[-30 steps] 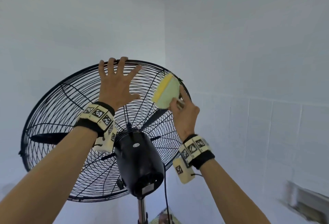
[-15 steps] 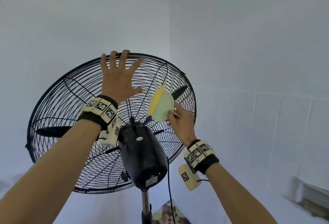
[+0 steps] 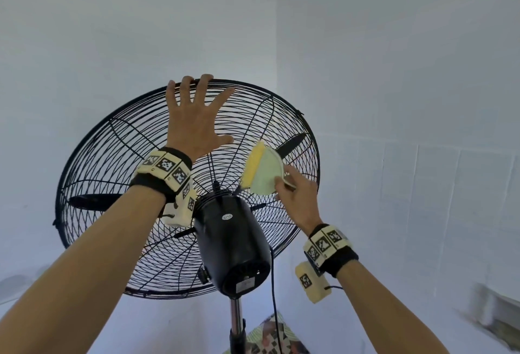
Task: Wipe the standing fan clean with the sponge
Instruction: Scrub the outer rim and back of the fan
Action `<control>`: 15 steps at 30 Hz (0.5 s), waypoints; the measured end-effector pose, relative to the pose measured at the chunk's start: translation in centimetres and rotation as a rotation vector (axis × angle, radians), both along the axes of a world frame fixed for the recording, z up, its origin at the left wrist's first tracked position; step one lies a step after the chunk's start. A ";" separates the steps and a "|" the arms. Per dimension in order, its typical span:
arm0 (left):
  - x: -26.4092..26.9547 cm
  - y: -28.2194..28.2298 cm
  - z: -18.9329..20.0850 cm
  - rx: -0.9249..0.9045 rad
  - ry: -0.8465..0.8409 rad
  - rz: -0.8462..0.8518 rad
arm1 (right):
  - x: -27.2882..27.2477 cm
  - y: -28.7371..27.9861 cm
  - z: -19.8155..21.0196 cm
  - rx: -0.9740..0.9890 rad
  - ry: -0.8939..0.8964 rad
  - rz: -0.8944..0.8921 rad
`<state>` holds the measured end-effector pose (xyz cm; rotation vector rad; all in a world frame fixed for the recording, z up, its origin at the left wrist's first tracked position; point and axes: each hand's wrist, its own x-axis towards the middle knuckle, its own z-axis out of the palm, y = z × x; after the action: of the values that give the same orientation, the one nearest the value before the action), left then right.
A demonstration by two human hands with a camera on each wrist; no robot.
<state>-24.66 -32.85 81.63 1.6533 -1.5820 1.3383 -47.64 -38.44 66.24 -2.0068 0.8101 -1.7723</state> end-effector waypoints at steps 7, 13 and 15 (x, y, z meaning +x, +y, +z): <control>-0.5 -0.1 -0.1 -0.002 0.002 -0.003 | 1.0 -0.2 -1.0 0.001 -0.088 -0.010; -0.3 0.0 0.0 0.002 0.013 -0.006 | 0.5 -0.4 -1.5 -0.002 -0.032 0.063; -0.5 -0.2 0.0 0.001 0.004 -0.005 | 0.6 -0.5 -0.7 0.024 -0.194 0.031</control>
<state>-25.18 -33.00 81.62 1.6505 -1.5835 1.3319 -47.06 -38.95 65.56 -1.7880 0.7308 -1.8940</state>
